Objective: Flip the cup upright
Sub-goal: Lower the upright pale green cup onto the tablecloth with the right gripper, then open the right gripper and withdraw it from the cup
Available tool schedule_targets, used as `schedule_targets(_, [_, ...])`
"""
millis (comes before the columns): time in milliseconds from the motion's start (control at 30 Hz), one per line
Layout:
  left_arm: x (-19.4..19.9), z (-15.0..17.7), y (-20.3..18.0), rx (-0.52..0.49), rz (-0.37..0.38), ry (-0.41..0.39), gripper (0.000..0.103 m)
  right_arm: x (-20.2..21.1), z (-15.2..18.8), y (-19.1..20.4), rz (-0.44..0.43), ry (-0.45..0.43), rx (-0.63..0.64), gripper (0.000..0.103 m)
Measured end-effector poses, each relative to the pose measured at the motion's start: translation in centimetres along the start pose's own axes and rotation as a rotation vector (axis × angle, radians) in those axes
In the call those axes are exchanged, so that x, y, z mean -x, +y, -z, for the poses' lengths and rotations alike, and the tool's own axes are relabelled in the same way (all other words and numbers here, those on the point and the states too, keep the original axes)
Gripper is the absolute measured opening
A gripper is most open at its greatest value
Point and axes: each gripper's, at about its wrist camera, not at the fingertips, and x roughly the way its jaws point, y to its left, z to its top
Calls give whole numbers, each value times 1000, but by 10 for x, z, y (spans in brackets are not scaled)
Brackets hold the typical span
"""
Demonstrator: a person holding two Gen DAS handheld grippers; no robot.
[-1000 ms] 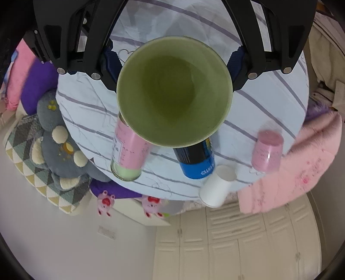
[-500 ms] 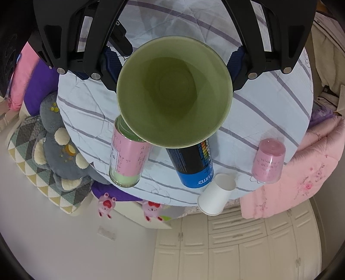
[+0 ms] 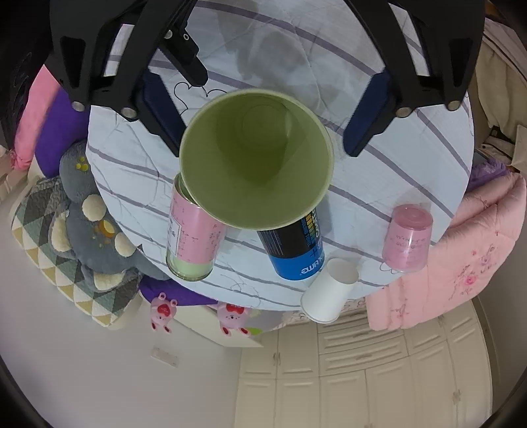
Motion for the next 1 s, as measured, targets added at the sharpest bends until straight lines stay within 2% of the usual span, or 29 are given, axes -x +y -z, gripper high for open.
schedule_targets(433, [16,3,6,8,14,-28,98,7,0,7,8,-14,9,81])
schedule_targets(667, [38,8,13,19,32,-75,98,20,0,11,21,-48,7,81])
schedule_targets(733, [46,10,15,20,38,-89,103,26,0,12,28,-59,9,81])
schedule_targets(1000, [80,26,30,23,62,-147,103,51,0,16,59,-105,0,81])
